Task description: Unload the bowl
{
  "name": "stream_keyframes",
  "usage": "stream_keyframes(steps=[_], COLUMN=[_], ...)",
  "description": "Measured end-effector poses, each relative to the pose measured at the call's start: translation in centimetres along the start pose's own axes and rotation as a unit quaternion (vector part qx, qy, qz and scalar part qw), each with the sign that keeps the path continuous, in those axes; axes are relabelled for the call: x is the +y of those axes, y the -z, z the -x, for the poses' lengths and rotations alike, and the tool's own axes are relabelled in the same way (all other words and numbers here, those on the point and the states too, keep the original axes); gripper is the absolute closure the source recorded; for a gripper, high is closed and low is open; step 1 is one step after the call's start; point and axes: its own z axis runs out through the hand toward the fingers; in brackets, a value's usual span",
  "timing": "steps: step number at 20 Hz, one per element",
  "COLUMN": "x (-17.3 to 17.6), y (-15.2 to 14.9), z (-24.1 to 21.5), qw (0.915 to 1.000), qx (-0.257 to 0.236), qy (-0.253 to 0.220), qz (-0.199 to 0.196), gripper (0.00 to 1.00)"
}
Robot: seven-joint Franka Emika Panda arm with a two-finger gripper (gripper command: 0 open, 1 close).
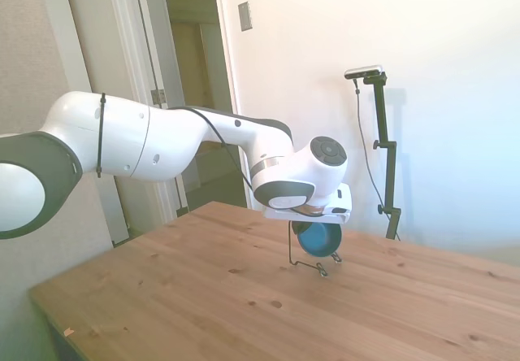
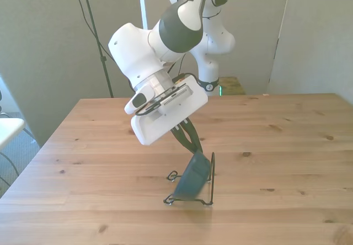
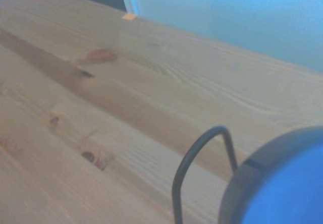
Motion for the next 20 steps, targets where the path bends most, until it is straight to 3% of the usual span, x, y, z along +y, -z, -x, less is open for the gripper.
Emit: stream_keyframes(steps=[5, 10, 15, 20], x=[-1.3, -3.3, -6.0, -9.4], y=[2.5, 3.9, 3.8, 1.7], z=[0.2, 4.2, 9.2, 14.3], qw=[0.9994, 0.9997, 0.9994, 0.9935], qx=[0.03, 0.021, -0.017, -0.084], qy=[0.014, 0.013, 0.014, -0.023], qz=[-0.009, 0.0, 0.028, 0.073], gripper=[1.0, 1.0, 1.0, 1.0])
